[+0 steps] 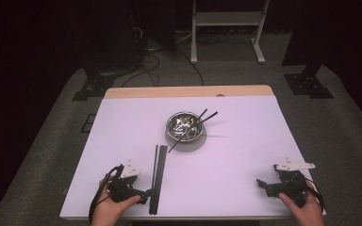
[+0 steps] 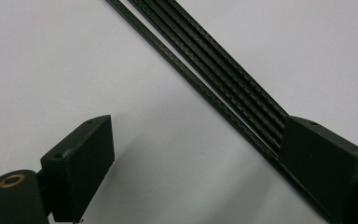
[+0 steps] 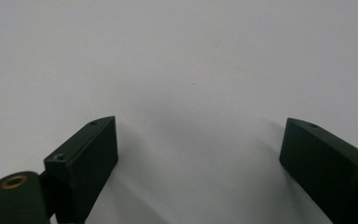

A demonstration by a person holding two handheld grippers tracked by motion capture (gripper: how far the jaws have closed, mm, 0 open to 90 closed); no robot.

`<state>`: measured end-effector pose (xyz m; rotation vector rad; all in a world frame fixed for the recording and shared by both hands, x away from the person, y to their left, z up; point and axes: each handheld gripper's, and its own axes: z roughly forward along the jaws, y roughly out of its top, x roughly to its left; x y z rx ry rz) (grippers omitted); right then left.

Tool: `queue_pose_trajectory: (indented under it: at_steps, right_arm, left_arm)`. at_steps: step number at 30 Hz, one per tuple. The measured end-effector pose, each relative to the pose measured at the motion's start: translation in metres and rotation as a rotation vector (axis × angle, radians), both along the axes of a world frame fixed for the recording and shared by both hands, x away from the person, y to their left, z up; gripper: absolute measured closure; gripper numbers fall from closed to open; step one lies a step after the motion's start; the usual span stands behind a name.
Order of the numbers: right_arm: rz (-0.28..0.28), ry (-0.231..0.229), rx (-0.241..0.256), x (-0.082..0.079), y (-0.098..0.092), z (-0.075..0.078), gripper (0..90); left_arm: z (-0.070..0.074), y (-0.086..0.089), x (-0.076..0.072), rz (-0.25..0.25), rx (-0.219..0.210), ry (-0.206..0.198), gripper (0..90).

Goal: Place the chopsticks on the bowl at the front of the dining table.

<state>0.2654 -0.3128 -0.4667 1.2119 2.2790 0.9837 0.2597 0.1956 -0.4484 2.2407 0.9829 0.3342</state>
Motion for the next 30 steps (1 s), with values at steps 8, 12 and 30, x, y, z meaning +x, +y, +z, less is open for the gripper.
queue_pose_trajectory:
  at_steps: [8, 12, 30]
  right_arm:
    - [0.0, 0.0, 0.0, 0.0, 0.0, 0.0, 10.0]
    - [0.0, 0.0, 0.0, 0.0, 0.0, 0.0, 10.0]
    - [0.0, 0.0, 0.0, 0.0, 0.0, 0.0, 10.0]
  left_arm:
    - [-0.004, -0.004, -0.003, -0.007, 0.019, -0.005, 9.3]
    - [-0.004, -0.003, -0.003, -0.006, 0.02, -0.006, 9.3]
    - [-0.004, 0.006, -0.001, 0.023, 0.047, -0.015, 9.3]
